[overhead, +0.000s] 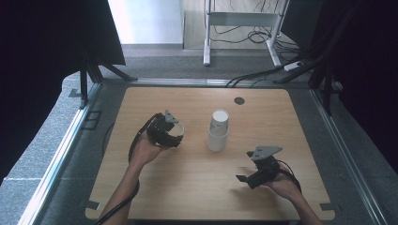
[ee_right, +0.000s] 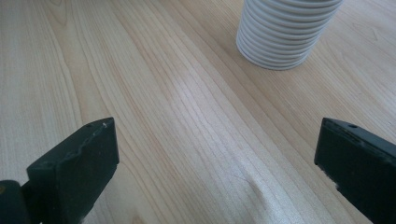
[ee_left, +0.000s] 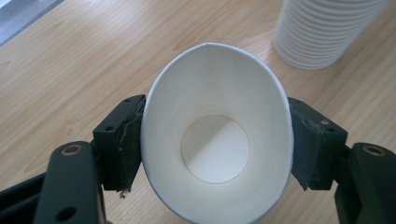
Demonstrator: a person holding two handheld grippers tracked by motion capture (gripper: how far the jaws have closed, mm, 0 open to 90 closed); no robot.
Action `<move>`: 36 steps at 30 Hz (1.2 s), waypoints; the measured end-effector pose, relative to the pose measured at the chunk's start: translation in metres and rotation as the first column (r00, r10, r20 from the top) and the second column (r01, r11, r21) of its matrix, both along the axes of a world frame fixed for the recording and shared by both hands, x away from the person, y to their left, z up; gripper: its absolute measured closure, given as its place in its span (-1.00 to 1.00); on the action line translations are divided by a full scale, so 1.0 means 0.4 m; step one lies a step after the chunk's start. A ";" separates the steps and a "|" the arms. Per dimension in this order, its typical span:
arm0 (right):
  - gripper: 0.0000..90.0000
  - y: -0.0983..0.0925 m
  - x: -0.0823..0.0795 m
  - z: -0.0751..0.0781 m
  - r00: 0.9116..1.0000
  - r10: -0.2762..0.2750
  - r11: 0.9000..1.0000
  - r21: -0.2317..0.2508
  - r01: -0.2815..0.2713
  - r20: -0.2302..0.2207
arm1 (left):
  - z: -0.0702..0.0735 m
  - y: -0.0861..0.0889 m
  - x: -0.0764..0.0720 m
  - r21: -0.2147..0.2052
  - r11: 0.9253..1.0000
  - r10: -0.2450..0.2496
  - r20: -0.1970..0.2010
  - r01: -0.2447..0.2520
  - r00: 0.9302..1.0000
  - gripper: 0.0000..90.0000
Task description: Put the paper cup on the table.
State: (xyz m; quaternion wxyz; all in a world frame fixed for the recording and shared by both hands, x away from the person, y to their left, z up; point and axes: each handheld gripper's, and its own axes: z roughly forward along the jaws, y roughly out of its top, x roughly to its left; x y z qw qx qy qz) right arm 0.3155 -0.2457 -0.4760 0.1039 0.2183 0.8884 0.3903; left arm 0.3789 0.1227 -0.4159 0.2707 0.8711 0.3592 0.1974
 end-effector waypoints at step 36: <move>-0.93 0.004 -0.003 -0.009 1.000 0.024 0.999 -0.030 -0.024 -0.002 | -0.092 0.000 0.043 -0.012 0.995 0.100 -0.064 -0.101 0.993 -0.79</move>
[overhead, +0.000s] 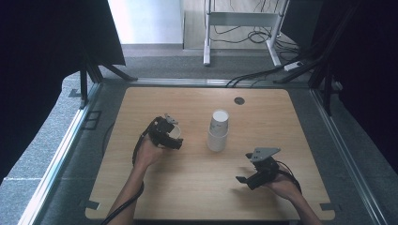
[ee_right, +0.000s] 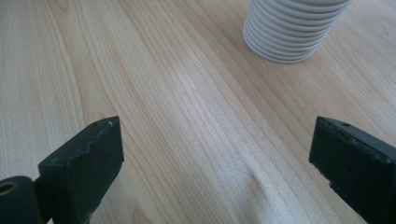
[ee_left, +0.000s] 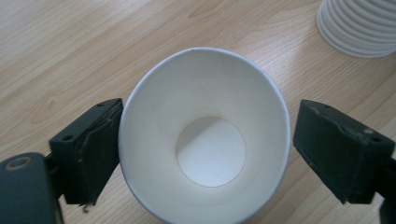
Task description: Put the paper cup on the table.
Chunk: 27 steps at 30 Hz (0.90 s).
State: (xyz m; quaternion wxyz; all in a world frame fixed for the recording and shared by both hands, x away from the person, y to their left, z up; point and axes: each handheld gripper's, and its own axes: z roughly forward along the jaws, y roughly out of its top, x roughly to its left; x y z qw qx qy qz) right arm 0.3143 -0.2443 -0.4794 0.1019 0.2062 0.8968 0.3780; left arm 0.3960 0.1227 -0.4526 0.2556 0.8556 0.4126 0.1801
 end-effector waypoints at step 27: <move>-0.93 -0.004 0.001 0.001 1.000 -0.005 1.000 0.000 0.005 0.004 | 0.079 0.001 -0.051 -0.116 0.993 -0.004 0.122 0.018 0.993 -1.00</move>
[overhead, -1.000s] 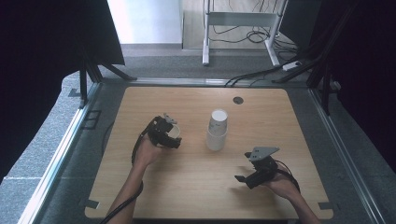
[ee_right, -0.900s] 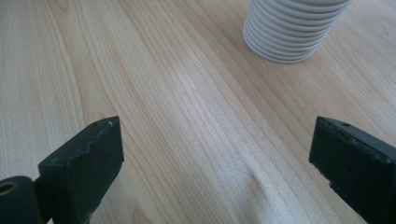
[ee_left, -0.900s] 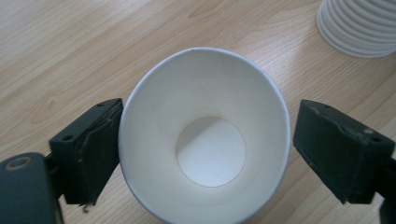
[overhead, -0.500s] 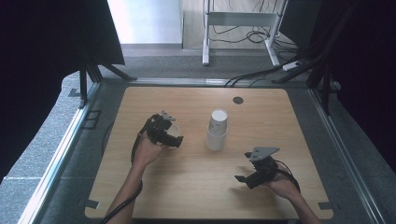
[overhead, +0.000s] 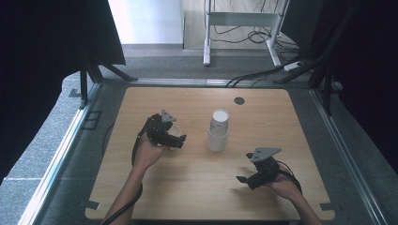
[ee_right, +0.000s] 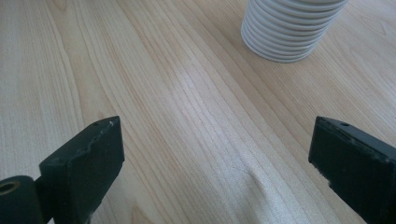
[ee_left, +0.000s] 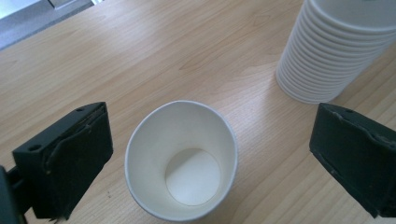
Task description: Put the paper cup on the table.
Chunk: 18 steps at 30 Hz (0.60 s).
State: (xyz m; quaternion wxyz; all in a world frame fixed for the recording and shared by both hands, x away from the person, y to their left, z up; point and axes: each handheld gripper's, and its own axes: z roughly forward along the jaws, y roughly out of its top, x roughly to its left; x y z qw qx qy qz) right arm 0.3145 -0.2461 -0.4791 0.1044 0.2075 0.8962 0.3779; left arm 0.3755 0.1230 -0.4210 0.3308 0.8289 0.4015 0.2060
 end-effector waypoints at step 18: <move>-0.92 -0.017 0.001 0.007 1.000 -0.027 1.000 0.016 0.027 0.007 | 0.052 0.000 -0.087 -0.022 0.999 -0.047 0.075 0.049 0.996 -1.00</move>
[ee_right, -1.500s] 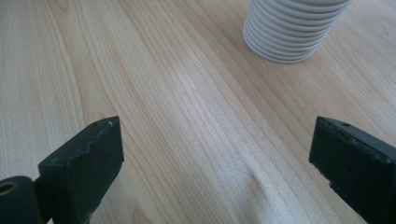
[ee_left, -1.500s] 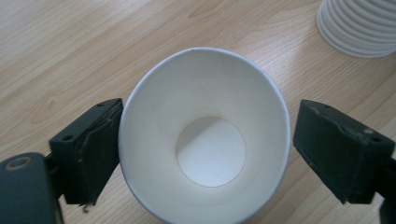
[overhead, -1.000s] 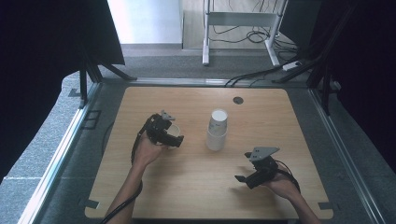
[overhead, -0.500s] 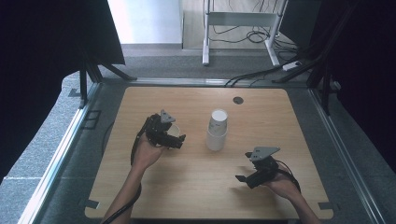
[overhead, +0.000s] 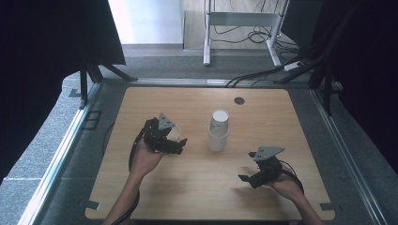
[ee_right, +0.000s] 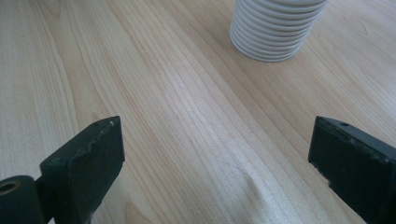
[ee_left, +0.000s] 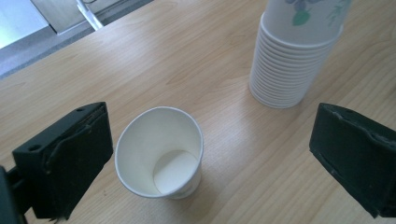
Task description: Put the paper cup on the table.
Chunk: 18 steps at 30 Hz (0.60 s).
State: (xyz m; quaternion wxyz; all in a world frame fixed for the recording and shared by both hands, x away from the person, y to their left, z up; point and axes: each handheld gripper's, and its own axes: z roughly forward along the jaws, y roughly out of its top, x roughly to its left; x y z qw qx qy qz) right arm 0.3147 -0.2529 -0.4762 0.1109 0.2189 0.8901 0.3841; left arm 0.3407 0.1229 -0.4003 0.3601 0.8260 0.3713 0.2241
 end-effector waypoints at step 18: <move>-0.93 -0.037 0.004 0.008 0.999 -0.050 0.999 0.022 0.050 0.007 | -0.010 0.020 -0.094 -0.092 0.996 -0.012 0.009 0.013 1.000 -1.00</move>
